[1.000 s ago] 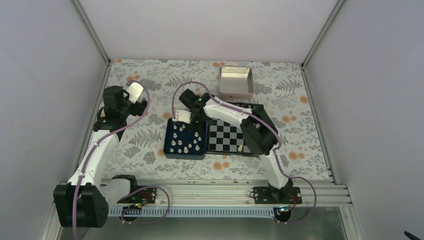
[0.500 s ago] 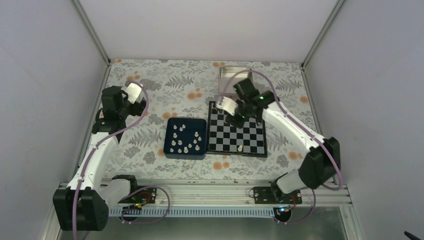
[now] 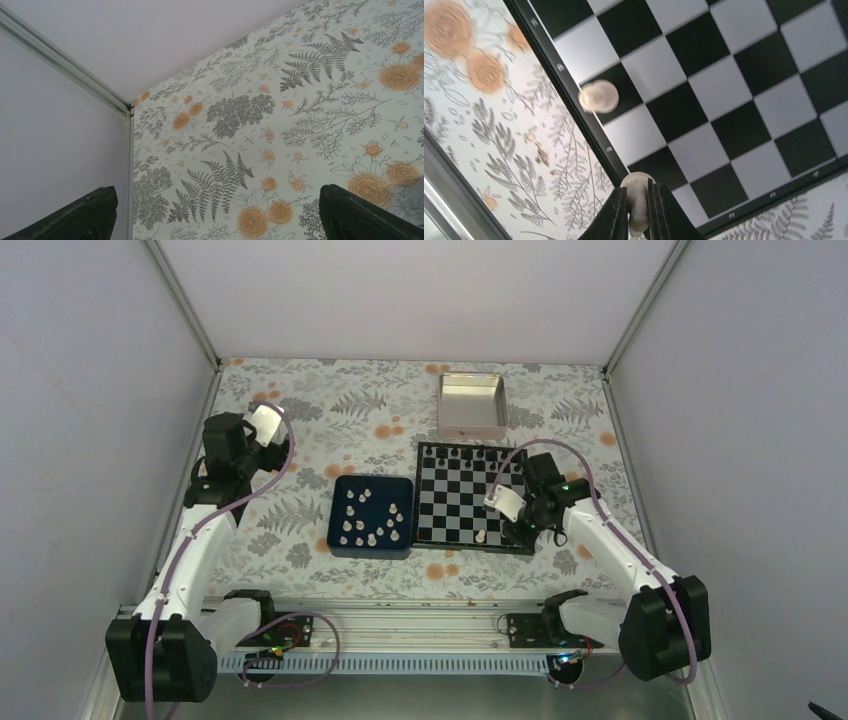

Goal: Set up the chess pieces on the board
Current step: Place the chess piece on the chessboard.

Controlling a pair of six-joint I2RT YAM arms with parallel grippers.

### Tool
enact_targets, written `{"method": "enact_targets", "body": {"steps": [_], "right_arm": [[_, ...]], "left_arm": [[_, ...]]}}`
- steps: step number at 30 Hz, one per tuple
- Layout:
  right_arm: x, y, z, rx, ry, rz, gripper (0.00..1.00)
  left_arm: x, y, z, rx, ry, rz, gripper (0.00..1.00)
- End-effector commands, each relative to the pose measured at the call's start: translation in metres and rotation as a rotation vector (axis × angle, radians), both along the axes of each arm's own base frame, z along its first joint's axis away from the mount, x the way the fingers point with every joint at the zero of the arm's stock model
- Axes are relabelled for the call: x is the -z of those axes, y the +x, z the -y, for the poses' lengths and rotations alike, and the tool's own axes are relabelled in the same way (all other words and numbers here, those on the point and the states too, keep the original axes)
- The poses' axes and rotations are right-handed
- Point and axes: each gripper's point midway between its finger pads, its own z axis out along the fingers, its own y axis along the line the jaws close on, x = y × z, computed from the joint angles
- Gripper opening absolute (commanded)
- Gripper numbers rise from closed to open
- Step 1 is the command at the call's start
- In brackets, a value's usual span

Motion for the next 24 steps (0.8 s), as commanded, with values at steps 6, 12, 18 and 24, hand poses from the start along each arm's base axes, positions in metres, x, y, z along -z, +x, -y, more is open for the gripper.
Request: {"method": "enact_targets", "body": {"steps": [6, 12, 18, 24], "right_arm": [[0.019, 0.0, 0.025, -0.008, -0.028, 0.037, 0.04], [0.037, -0.001, 0.028, -0.019, -0.048, 0.012, 0.04], [0.041, 0.0, 0.024, -0.028, -0.029, 0.001, 0.04], [0.041, 0.001, 0.021, -0.03, -0.018, 0.0, 0.04]], "left_arm": [[-0.006, 0.003, -0.002, -0.02, -0.022, 0.009, 1.0], [-0.006, 0.003, -0.003, -0.025, -0.026, 0.007, 1.0], [-0.004, 0.002, -0.005, -0.035, -0.018, 0.003, 1.0], [-0.005, 0.002, -0.005, -0.034, -0.011, 0.004, 1.0]]}}
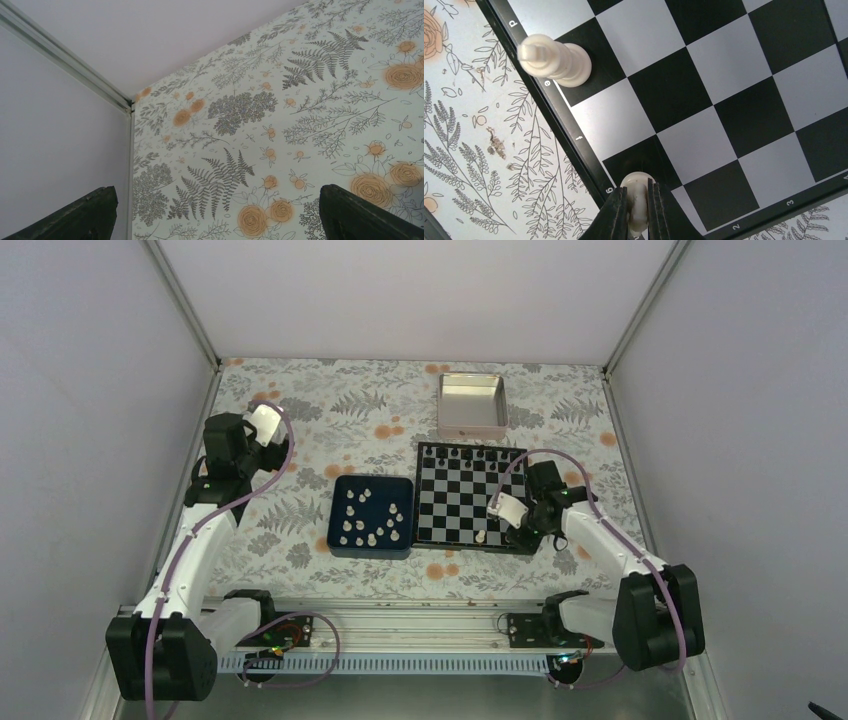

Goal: Set up the chess pieces on the board
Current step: Place the chess piece on the chessboard.

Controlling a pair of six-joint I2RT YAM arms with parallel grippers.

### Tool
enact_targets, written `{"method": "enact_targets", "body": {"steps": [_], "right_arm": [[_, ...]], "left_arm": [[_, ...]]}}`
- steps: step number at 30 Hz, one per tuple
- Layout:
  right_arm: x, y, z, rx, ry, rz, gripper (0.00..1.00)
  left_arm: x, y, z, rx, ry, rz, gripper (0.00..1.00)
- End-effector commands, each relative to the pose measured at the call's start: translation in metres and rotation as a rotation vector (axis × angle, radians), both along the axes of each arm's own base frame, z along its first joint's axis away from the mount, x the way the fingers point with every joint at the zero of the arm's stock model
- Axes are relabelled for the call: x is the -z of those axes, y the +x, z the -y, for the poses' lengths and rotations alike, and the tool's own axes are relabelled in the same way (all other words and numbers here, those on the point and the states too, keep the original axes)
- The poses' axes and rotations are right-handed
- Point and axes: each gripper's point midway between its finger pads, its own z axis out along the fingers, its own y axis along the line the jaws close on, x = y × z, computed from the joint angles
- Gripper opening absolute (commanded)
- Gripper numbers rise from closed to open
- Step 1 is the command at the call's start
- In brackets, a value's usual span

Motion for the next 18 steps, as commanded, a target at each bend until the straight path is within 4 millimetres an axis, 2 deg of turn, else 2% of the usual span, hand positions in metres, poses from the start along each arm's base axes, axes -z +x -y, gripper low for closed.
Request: {"method": "enact_targets", "body": {"steps": [1, 18], "right_arm": [[0.002, 0.003, -0.003, -0.009, 0.027, 0.006, 0.04], [0.012, 0.001, -0.004, 0.006, 0.026, -0.038, 0.07]], "left_arm": [[-0.008, 0.002, -0.003, -0.017, -0.003, 0.013, 1.0], [-0.006, 0.002, -0.004, -0.014, 0.006, 0.01, 1.0]]}}
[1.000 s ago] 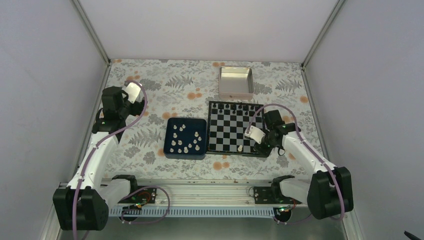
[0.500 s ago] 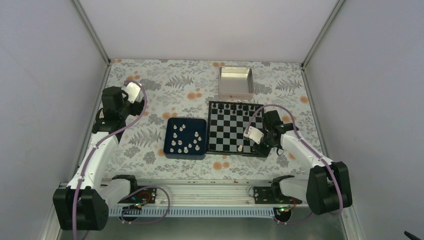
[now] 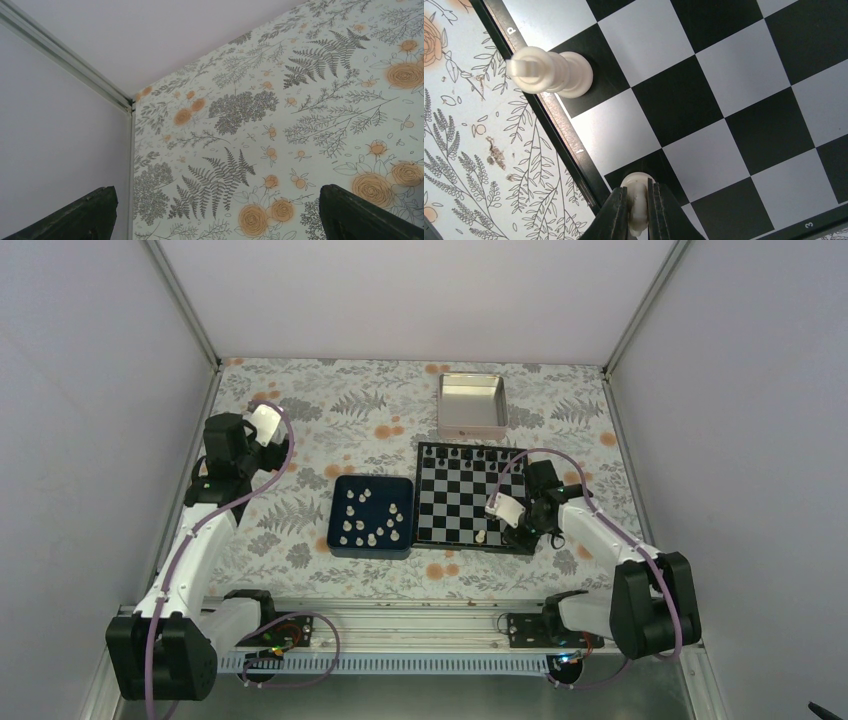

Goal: Set up the chess pieces on the board
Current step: Place the chess piece on the chessboard, then pick up the chess piece from the storage box.

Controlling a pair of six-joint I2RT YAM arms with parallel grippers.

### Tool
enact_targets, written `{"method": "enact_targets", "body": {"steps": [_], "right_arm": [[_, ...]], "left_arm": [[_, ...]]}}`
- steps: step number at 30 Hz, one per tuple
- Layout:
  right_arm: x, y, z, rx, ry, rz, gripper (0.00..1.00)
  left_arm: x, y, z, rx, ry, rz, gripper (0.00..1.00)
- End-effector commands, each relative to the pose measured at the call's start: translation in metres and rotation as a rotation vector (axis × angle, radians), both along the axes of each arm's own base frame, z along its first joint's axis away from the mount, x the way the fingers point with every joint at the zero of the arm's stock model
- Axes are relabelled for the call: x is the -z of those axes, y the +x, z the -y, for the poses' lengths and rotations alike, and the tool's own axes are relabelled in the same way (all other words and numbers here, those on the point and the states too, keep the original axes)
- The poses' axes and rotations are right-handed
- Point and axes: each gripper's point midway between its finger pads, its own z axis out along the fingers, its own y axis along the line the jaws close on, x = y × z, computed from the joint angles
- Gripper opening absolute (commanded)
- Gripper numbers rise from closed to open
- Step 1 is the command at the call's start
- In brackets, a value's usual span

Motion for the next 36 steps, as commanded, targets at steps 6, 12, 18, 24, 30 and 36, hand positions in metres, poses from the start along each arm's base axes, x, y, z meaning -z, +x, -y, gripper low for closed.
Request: {"method": "enact_targets", "body": {"steps": [6, 12, 18, 24, 30, 36], "right_arm": [[-0.003, 0.002, 0.003, 0.015, -0.004, 0.018, 0.16], [-0.026, 0.013, 0.002, 0.024, 0.007, 0.078, 0.33], [-0.088, 0.044, -0.017, 0.011, 0.081, 0.168, 0.45], [-0.167, 0.08, -0.07, -0.052, 0.184, 0.275, 0.47], [-0.181, 0.097, -0.147, -0.186, 0.165, 0.272, 0.5], [-0.139, 0.089, -0.224, -0.342, 0.131, 0.19, 0.49]], "left_arm": [[-0.005, 0.002, -0.002, -0.007, 0.001, 0.009, 1.0], [-0.008, 0.002, -0.003, -0.008, 0.004, 0.015, 1.0], [-0.011, 0.003, -0.004, -0.013, 0.007, 0.024, 1.0], [-0.015, 0.004, -0.002, -0.01, -0.008, 0.033, 1.0], [-0.014, 0.004, 0.0, -0.002, -0.021, 0.031, 1.0], [-0.01, 0.004, 0.002, 0.003, -0.03, 0.028, 1.0]]}}
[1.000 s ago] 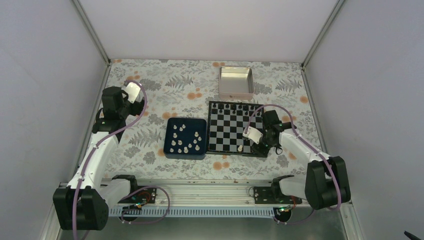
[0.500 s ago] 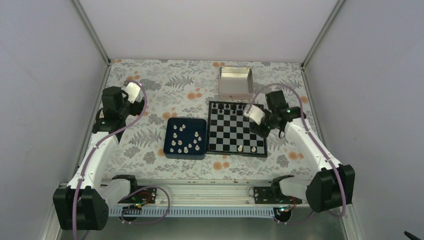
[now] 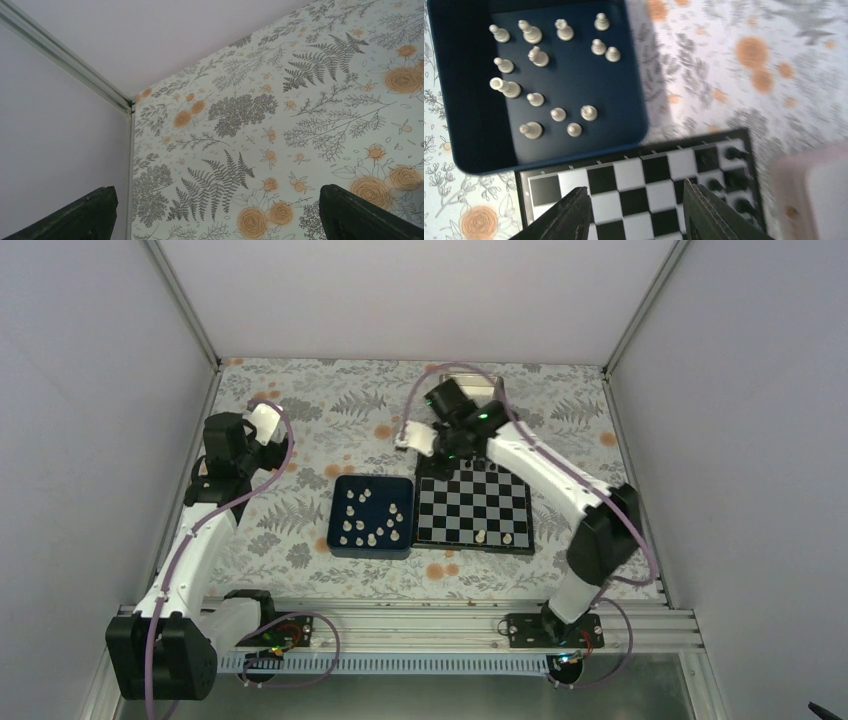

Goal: Set up the chess pieces on the board
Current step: Pick up the chess piece from the storage box.

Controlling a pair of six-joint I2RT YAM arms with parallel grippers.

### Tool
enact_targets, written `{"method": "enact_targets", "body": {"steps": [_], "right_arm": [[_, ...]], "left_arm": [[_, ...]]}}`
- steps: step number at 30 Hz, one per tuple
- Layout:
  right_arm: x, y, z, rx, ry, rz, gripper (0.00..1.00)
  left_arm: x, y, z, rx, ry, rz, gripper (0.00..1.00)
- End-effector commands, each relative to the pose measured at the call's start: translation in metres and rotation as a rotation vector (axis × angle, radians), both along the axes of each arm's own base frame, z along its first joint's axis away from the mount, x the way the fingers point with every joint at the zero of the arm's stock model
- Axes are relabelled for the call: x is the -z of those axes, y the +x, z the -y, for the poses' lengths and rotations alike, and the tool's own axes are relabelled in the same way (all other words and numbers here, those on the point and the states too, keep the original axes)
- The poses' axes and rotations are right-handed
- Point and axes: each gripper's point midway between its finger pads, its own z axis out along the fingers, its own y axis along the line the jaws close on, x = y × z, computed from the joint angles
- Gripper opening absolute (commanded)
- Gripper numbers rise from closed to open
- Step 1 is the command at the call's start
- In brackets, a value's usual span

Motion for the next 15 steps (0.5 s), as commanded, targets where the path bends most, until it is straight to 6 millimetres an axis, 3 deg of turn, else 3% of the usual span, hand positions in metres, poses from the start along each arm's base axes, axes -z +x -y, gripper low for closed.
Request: {"method": "enact_targets", "body": {"steps": [1, 7, 15], "right_arm": [[0.033, -0.012, -0.042, -0.066, -0.058, -0.063, 0.49], [0.075, -0.021, -0.08, -0.134, -0.131, -0.107, 0.45], [0.122, -0.014, -0.079, -0.112, -0.251, -0.122, 0.41]], "left_arm": [[-0.007, 0.002, 0.001, 0.003, -0.019, 0.024, 1.0], [-0.007, 0.002, 0.001, 0.006, -0.009, 0.028, 1.0], [-0.001, -0.003, 0.0, 0.006, -0.005, 0.033, 1.0]]}}
